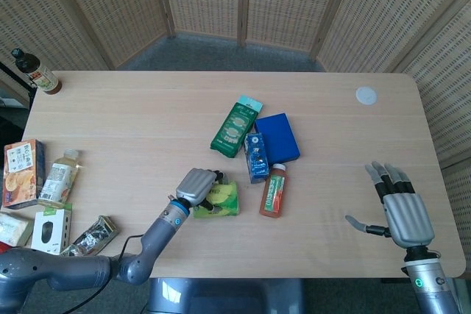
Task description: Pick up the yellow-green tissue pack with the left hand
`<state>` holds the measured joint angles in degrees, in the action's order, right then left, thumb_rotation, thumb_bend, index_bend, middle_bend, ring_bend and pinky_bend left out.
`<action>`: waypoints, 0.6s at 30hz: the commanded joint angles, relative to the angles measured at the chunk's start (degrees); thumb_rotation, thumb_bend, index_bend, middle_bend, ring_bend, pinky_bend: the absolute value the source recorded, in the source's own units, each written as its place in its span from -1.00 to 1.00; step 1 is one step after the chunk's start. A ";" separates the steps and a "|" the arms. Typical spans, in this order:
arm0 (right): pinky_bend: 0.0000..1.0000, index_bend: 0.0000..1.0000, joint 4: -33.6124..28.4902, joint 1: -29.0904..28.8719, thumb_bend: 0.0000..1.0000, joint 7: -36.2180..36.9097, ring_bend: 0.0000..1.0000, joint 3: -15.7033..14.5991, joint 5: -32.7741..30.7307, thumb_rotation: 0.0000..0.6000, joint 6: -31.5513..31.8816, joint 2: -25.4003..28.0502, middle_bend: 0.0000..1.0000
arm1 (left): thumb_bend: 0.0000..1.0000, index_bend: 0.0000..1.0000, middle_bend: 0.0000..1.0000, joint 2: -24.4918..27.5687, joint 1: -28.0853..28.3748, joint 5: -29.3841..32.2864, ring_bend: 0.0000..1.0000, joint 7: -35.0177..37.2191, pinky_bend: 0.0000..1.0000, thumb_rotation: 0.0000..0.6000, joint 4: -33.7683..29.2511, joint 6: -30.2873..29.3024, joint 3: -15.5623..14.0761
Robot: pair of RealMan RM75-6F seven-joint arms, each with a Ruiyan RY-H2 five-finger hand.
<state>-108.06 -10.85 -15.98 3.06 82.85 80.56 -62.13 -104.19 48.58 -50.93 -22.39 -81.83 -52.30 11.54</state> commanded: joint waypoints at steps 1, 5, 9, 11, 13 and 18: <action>-1.00 -1.00 0.11 0.03 -0.66 0.11 -1.00 0.00 0.13 -0.23 -0.12 -0.02 -1.00 | -0.48 0.38 0.30 0.44 -0.84 -1.56 0.26 2.22 0.51 1.00 -0.58 -1.05 0.74; -1.00 -1.00 0.25 0.20 -0.66 0.50 -1.00 0.04 0.51 -0.21 0.08 -0.10 -1.00 | -0.50 0.40 0.34 3.12 -2.23 -5.59 0.27 5.53 0.56 1.00 -3.73 -4.70 2.73; -1.00 -1.00 0.79 0.32 -0.65 0.90 -1.00 -0.01 0.66 -0.22 -0.06 0.00 -1.00 | -0.52 0.37 0.31 8.01 -3.44 -8.62 0.26 6.97 0.55 1.00 -8.61 -8.26 5.31; -1.00 -1.00 1.14 0.28 -0.66 0.97 -1.00 0.20 0.77 -0.22 -0.01 0.12 -1.00 | -0.53 0.36 0.30 11.11 -3.87 -9.28 0.25 6.53 0.54 1.00 -11.43 -9.80 6.85; -1.00 -1.00 1.57 0.09 -0.66 1.13 -1.00 0.67 0.59 -0.22 -0.04 0.34 -1.00 | -0.54 0.35 0.30 14.09 -4.37 -9.26 0.24 6.41 0.54 1.00 -14.40 -11.22 8.67; -1.00 -1.00 3.30 -0.94 -0.66 2.23 -1.00 2.08 -0.25 -0.23 -1.01 1.13 -1.00 | -0.55 0.35 0.29 21.16 -5.68 -7.63 0.23 5.85 0.53 1.00 -21.11 -13.59 12.50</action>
<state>-105.17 -11.49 -14.09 4.82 82.72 79.83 -61.22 -86.11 43.85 -59.21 -16.22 -99.98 -64.23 21.91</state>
